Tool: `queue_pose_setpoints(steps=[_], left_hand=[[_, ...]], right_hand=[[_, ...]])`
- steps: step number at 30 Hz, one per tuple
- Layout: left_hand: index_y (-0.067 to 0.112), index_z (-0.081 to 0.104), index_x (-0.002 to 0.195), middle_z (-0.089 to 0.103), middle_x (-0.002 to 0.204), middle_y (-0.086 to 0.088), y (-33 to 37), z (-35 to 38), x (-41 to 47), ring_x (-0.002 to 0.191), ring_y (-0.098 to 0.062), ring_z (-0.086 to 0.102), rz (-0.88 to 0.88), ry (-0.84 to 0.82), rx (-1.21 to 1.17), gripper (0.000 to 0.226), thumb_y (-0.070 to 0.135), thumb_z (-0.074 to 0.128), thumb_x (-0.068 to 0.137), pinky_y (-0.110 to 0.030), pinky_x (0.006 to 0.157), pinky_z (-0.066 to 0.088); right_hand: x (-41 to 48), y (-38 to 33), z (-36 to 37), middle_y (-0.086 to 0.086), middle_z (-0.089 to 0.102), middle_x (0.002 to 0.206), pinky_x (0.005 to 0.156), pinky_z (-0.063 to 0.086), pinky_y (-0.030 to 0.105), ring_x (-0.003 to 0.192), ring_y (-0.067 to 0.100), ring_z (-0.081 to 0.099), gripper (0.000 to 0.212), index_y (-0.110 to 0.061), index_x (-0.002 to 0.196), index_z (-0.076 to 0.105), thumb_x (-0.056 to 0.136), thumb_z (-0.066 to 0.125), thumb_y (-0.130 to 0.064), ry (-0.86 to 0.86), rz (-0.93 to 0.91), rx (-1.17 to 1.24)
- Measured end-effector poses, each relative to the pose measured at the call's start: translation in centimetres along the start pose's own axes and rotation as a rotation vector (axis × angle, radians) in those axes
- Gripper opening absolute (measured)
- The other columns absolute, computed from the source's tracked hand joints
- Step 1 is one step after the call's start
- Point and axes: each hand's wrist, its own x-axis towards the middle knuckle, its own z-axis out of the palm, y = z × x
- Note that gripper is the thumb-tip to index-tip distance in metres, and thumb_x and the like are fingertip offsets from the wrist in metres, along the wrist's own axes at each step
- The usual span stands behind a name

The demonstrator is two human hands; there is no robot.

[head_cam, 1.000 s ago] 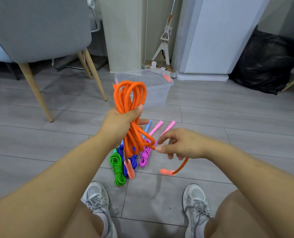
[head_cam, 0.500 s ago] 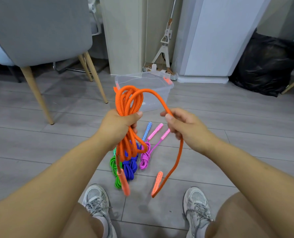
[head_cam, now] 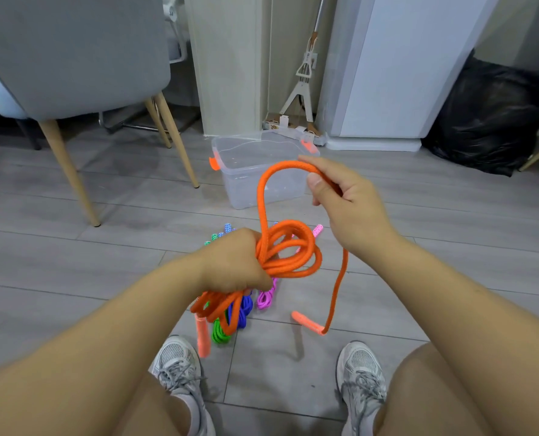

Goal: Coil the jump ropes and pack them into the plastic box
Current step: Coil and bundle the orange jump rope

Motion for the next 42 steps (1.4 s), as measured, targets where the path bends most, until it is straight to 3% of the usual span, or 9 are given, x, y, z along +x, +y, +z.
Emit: queue_pose_setpoints(steps=[6, 9, 11, 16, 21, 27, 31, 37, 42], left_hand=[[0.019, 0.049, 0.056, 0.044, 0.042, 0.009, 1.0, -0.7, -1.2, 0.039, -0.008, 0.04, 0.18, 0.055, -0.245, 0.034, -0.01, 0.065, 0.063, -0.016, 0.043, 0.036], [0.024, 0.06, 0.091, 0.052, 0.045, 0.004, 1.2, -1.3, -1.2, 0.037, -0.011, 0.046, 0.217, 0.108, -0.451, 0.045, -0.008, 0.066, 0.06, -0.02, 0.041, 0.039], [0.004, 0.05, 0.107, 0.053, 0.047, -0.002, 1.1, -1.6, -1.0, 0.035, -0.016, 0.047, 0.193, 0.158, -0.558, 0.052, -0.003, 0.067, 0.058, -0.024, 0.04, 0.04], [-0.012, 0.045, 0.105, 0.047, 0.045, -0.014, 0.6, -2.3, -0.7, 0.033, -0.02, 0.044, 0.15, 0.309, -0.604, 0.051, -0.01, 0.074, 0.063, -0.025, 0.041, 0.038], [0.004, 0.05, 0.094, 0.047, 0.035, -0.001, 0.0, -2.0, -0.4, 0.028, -0.013, 0.041, 0.105, 0.434, -0.623, 0.033, -0.01, 0.07, 0.072, -0.02, 0.038, 0.037], [0.01, 0.053, 0.082, 0.048, 0.036, 0.002, 0.1, -2.0, -0.2, 0.029, -0.011, 0.043, 0.098, 0.556, -0.714, 0.027, -0.012, 0.066, 0.074, -0.019, 0.037, 0.039], [0.006, 0.055, 0.085, 0.047, 0.037, -0.001, -0.1, -2.5, -0.1, 0.029, -0.013, 0.043, 0.062, 0.624, -0.829, 0.018, -0.006, 0.067, 0.077, -0.019, 0.036, 0.038], [0.005, 0.058, 0.079, 0.065, 0.055, -0.001, -0.5, -2.7, 0.1, 0.034, -0.009, 0.047, 0.036, 0.691, -0.745, 0.011, 0.008, 0.068, 0.082, -0.018, 0.037, 0.039], [0.01, 0.057, 0.074, 0.063, 0.063, -0.006, 0.0, -2.2, 0.4, 0.039, -0.007, 0.051, -0.023, 0.704, -0.453, 0.025, 0.029, 0.074, 0.078, -0.016, 0.04, 0.042]], right_hand=[[0.2, 0.8, 0.6, -0.006, 0.065, 0.082, 0.072, 0.047, 0.012, 0.072, 0.003, 0.058, 0.029, -0.037, 0.106, 0.059, 0.094, 0.051, -0.012, -0.102, 0.076, -0.031], [-0.4, 1.1, 0.5, -0.015, 0.065, 0.087, 0.081, 0.049, 0.023, 0.08, 0.002, 0.059, 0.028, -0.032, 0.11, 0.065, 0.093, 0.053, -0.013, -0.302, 0.097, -0.265], [-0.9, 1.3, 0.6, -0.01, 0.067, 0.089, 0.08, 0.048, 0.031, 0.083, 0.014, 0.06, 0.027, -0.033, 0.116, 0.063, 0.094, 0.05, -0.022, -0.429, 0.111, -0.474], [-1.6, 0.5, 0.4, -0.008, 0.065, 0.121, 0.093, 0.046, 0.035, 0.112, 0.015, 0.057, 0.03, -0.035, 0.123, 0.058, 0.096, 0.047, -0.031, -0.518, 0.13, -0.556], [-2.2, -0.2, 0.3, -0.008, 0.064, 0.117, 0.089, 0.045, 0.031, 0.103, 0.012, 0.056, 0.03, -0.038, 0.123, 0.057, 0.097, 0.044, -0.033, -0.678, 0.144, -0.585], [-2.2, -0.6, -0.5, -0.014, 0.065, 0.11, 0.092, 0.045, 0.028, 0.102, 0.005, 0.057, 0.026, -0.037, 0.117, 0.062, 0.095, 0.049, -0.033, -0.678, 0.204, -0.486], [-2.5, -0.5, -1.1, -0.026, 0.061, 0.088, 0.071, 0.037, 0.003, 0.081, -0.015, 0.052, 0.025, -0.035, 0.115, 0.064, 0.095, 0.049, -0.03, -0.684, 0.245, -0.465], [-2.6, -0.7, -2.6, -0.009, 0.067, 0.101, 0.091, 0.046, 0.033, 0.099, 0.011, 0.058, 0.022, -0.036, 0.105, 0.067, 0.095, 0.049, -0.032, -0.584, 0.28, -0.401], [-3.3, -2.1, -2.9, -0.004, 0.063, 0.08, 0.069, 0.04, 0.02, 0.073, 0.006, 0.052, 0.02, -0.03, 0.098, 0.068, 0.094, 0.049, -0.031, -0.589, 0.172, -0.343]])
